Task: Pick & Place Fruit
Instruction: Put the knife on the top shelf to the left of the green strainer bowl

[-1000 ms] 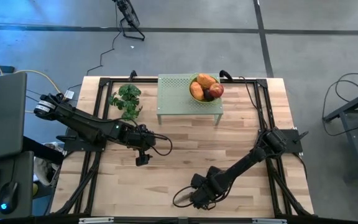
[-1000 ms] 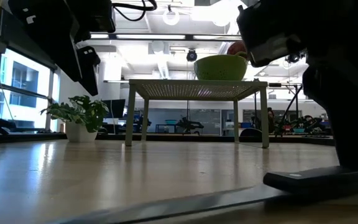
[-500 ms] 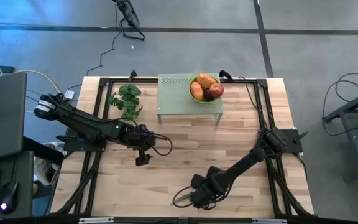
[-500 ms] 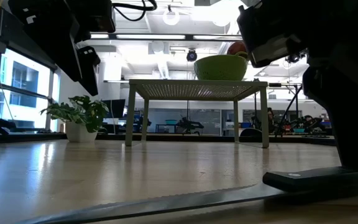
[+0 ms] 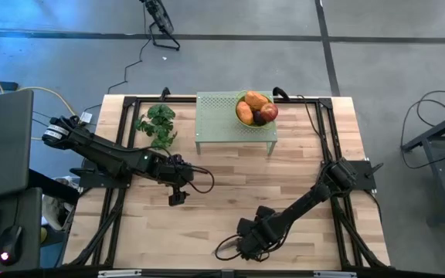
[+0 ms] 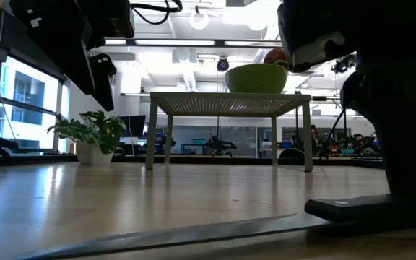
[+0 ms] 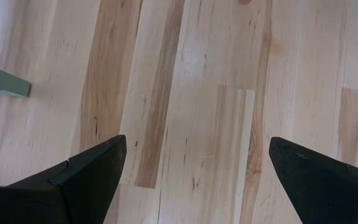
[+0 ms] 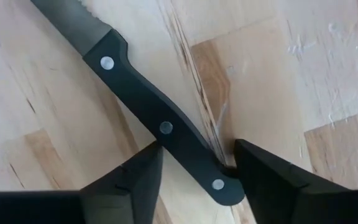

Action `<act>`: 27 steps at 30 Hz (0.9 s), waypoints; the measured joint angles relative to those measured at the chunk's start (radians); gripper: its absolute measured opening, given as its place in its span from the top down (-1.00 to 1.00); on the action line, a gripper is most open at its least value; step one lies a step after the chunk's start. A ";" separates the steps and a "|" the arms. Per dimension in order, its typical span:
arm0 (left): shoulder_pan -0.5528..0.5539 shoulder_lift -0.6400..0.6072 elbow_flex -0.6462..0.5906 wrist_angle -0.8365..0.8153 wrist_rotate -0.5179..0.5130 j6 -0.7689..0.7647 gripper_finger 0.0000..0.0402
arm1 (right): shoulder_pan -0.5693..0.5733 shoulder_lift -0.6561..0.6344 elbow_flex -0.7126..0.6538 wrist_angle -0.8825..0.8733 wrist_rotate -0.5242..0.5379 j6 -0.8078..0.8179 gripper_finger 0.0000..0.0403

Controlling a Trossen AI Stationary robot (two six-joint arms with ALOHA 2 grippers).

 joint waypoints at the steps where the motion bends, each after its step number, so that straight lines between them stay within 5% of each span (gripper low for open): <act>1: 0.000 0.000 0.000 0.000 0.000 0.000 -0.93 | 0.000 0.000 0.000 -0.001 0.007 -0.007 0.11; 16: 0.000 0.000 0.000 -0.003 0.004 0.030 -0.93 | 0.000 0.001 0.000 -0.001 0.023 0.065 0.66; 27: 0.000 0.000 0.000 -0.008 0.050 0.026 -0.93 | -0.001 0.002 0.000 -0.002 0.048 0.149 0.66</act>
